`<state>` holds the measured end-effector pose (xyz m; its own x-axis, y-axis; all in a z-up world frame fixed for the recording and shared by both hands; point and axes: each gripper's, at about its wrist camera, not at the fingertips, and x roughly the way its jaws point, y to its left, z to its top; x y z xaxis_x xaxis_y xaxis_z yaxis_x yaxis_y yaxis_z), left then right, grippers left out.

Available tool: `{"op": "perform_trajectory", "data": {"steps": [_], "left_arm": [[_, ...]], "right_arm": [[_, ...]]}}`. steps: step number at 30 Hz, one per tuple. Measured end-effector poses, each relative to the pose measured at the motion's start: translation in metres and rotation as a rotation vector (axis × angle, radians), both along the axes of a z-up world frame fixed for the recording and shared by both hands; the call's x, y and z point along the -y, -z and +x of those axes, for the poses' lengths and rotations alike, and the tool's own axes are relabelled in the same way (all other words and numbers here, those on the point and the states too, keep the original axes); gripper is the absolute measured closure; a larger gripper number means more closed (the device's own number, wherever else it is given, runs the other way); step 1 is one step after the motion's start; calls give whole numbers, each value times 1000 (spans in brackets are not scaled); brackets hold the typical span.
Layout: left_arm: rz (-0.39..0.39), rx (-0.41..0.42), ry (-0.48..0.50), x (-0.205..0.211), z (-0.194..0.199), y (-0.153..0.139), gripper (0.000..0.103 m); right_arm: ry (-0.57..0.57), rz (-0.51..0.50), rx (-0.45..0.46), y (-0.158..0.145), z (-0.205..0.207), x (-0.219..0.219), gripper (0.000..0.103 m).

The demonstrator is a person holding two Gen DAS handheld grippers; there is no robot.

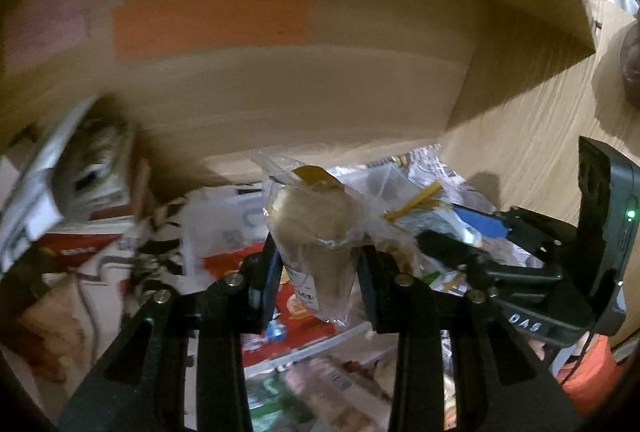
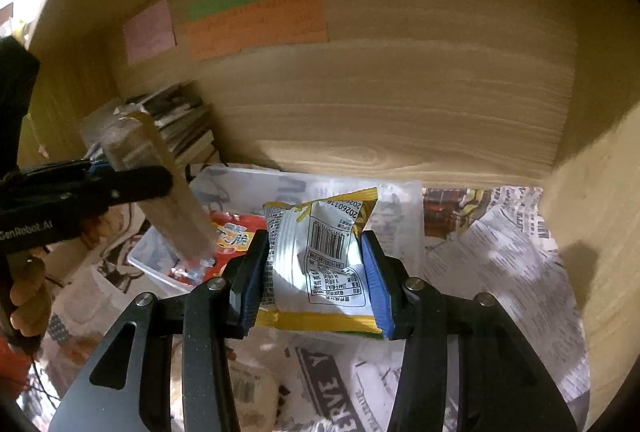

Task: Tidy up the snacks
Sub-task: 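Lower both held snacks into the clear plastic box and open both grippers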

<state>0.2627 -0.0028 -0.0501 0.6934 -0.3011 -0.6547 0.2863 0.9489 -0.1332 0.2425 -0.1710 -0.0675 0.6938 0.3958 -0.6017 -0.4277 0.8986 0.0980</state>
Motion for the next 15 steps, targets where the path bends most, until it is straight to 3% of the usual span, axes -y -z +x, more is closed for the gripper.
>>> {"op": "perform_trajectory", "data": {"steps": [8, 11, 15], "left_arm": [[11, -94, 1, 14, 29, 27, 67], [30, -70, -40, 7, 34, 29, 60], [65, -30, -89, 0, 27, 24, 43]], "right_arm": [[-13, -25, -38, 13, 19, -7, 61], [-19, -38, -48, 16, 21, -11, 58], [-24, -48, -45, 16, 18, -14, 57]]}}
